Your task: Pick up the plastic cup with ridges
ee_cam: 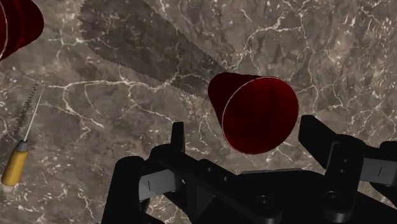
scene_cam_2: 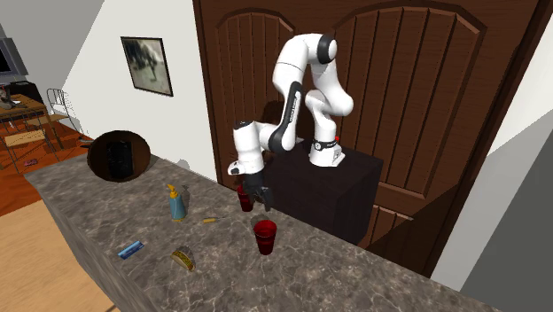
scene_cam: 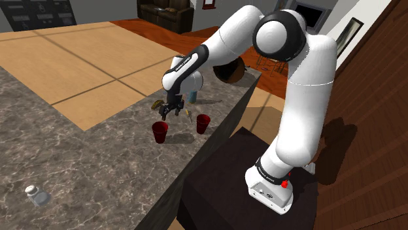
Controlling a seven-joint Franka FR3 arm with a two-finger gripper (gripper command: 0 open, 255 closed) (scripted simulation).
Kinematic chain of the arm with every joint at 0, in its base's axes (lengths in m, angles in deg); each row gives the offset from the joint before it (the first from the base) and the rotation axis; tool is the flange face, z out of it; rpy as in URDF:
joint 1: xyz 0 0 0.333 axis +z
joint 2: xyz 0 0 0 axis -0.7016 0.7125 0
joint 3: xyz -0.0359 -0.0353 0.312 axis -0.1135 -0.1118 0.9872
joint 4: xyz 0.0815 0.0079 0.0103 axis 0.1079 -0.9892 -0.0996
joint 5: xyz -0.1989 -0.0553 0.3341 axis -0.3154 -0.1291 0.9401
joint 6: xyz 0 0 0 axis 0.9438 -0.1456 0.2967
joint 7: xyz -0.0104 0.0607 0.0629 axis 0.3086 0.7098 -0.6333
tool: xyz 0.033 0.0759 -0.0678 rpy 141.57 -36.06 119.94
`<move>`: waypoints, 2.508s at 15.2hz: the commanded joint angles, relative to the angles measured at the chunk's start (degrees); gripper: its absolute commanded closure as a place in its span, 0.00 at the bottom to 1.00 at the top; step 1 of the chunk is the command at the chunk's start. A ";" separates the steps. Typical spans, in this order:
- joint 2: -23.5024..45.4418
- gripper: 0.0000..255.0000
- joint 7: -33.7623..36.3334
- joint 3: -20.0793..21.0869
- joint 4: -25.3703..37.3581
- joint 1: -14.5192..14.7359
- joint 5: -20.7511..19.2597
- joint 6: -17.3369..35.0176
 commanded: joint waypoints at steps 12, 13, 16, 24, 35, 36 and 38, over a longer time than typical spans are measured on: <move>15.81 0.00 -1.84 1.82 9.50 -0.65 2.25 5.72; 15.82 0.00 -1.84 1.82 9.51 -0.64 2.25 5.71; 15.75 1.00 -1.87 1.81 9.47 -0.69 2.24 5.67; 15.08 1.00 -1.67 1.74 9.23 -0.59 2.17 5.27; 7.32 1.00 0.26 0.81 6.92 -0.03 1.08 -0.12; 6.64 1.00 0.44 0.73 6.79 0.02 0.96 -0.65; 5.32 1.00 0.81 0.57 6.55 0.10 0.72 -1.73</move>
